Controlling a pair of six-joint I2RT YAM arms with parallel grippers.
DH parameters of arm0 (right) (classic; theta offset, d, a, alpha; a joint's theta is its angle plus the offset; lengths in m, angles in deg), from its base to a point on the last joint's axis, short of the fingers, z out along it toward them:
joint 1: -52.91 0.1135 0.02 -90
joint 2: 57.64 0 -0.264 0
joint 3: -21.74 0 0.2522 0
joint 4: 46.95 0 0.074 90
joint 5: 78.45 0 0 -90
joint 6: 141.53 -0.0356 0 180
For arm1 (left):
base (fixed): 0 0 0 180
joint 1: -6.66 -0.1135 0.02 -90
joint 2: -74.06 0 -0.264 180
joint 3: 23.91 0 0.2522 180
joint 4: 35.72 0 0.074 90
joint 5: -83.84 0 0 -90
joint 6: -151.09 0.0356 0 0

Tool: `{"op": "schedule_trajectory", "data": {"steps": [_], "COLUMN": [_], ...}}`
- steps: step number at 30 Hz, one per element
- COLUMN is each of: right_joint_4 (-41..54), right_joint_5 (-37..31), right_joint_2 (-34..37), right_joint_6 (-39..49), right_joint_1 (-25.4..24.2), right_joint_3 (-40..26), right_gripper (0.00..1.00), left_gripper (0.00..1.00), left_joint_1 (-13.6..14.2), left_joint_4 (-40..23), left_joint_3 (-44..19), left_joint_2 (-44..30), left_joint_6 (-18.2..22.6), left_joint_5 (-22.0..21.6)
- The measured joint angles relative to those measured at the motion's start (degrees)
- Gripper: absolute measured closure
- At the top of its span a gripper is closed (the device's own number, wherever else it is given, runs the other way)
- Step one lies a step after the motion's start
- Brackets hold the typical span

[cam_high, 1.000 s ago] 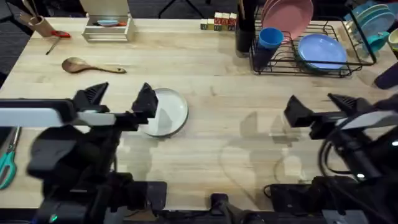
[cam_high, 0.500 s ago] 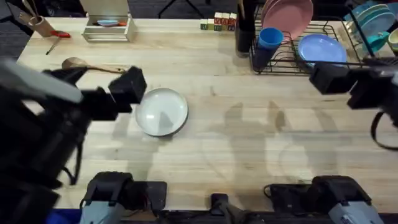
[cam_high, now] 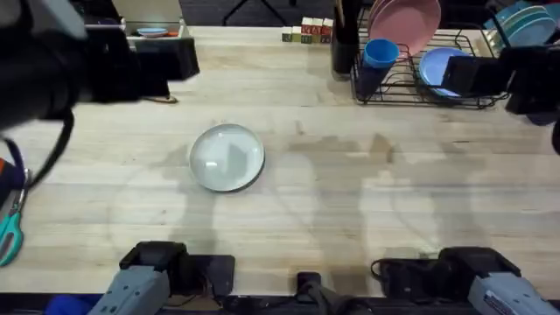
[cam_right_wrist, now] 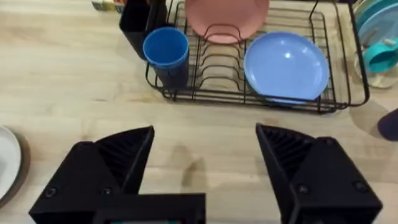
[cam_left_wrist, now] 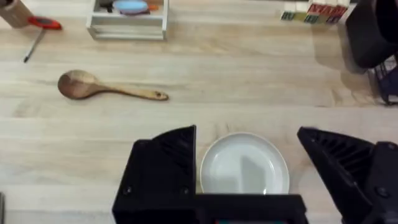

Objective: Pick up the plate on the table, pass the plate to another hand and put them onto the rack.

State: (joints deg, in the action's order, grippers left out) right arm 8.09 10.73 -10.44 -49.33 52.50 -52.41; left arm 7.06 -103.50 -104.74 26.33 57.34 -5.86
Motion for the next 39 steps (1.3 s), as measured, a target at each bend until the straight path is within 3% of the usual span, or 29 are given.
{"op": "schedule_trajectory", "data": {"steps": [6, 21, 28, 32, 39], "right_joint_4": [2.07, 2.14, 2.14, 2.14, 2.14], "right_joint_5": [0.00, 0.00, 0.00, 0.00, 0.00], "right_joint_2": [1.83, 1.83, 1.83, 1.83, 1.83], "right_joint_6": [0.00, 0.02, 0.02, 0.02, 0.02], "right_joint_1": [0.00, 0.00, 0.00, 0.00, 0.00], "right_joint_3": [-2.26, -2.46, -2.46, -2.46, -2.46], "right_gripper": [0.008, 0.006, 0.005, 0.006, 0.006], "left_gripper": [0.007, 0.008, 0.008, 0.008, 0.007], "left_joint_1": [-0.02, -0.14, -4.44, -7.16, -7.30], "left_joint_4": [-2.38, -7.81, -12.57, -15.87, -17.36], "left_joint_3": [-5.34, -5.52, -5.54, -5.56, -5.56], "left_joint_2": [-6.36, -6.96, -7.54, -11.49, -16.28], "left_joint_6": [0.00, 0.03, 0.02, 0.03, 0.04], "left_joint_5": [0.11, -2.30, -3.15, -2.71, -2.71]}}
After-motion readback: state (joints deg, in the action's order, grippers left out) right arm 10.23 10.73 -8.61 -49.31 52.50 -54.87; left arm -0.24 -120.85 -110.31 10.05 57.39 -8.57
